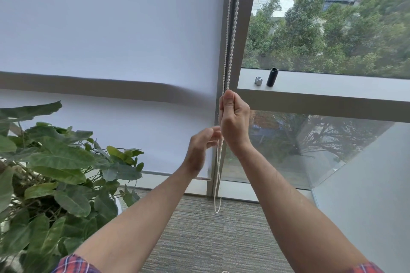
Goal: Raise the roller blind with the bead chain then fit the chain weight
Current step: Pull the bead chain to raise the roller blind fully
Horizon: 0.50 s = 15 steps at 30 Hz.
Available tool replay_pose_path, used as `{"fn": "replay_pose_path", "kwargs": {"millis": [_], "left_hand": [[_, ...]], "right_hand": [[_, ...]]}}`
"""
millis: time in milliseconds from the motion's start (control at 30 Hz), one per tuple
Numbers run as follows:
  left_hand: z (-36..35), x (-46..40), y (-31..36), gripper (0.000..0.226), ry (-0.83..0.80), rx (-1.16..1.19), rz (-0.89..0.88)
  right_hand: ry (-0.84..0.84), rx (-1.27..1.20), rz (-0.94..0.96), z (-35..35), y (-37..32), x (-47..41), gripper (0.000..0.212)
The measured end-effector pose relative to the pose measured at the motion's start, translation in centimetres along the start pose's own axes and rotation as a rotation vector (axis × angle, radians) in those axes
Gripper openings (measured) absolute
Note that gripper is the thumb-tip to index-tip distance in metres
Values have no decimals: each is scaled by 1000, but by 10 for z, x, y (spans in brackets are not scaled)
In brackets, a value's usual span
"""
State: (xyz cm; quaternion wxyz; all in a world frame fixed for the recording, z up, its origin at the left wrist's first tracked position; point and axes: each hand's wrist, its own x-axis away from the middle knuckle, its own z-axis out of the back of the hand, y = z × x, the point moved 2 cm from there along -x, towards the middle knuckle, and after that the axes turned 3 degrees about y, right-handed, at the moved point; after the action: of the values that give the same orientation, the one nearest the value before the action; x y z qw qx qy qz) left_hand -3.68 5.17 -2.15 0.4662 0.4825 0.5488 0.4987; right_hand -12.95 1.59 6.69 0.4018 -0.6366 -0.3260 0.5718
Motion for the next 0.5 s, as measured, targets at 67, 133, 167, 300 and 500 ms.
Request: {"fn": "replay_pose_path", "kwargs": {"millis": [67,133,167,300,500], "left_hand": [[3,-4,11,49,53,24,-38],[3,-9,27,46,65,44,-108],[2,-12,38,45,58,73,-144],[-9,-21,78,43,23,243,-235],[-29,-28,129,44,-84,350,-354]], "right_hand": [[-5,1,3,-1,0,1,41],[-6,-3,3,-3,-1,3,41],[-6,-8,1,-4,-1,5,41],[-29,-35,12,-6,-1,7,40],[-7,-38,28,-3,1,8,37]]}}
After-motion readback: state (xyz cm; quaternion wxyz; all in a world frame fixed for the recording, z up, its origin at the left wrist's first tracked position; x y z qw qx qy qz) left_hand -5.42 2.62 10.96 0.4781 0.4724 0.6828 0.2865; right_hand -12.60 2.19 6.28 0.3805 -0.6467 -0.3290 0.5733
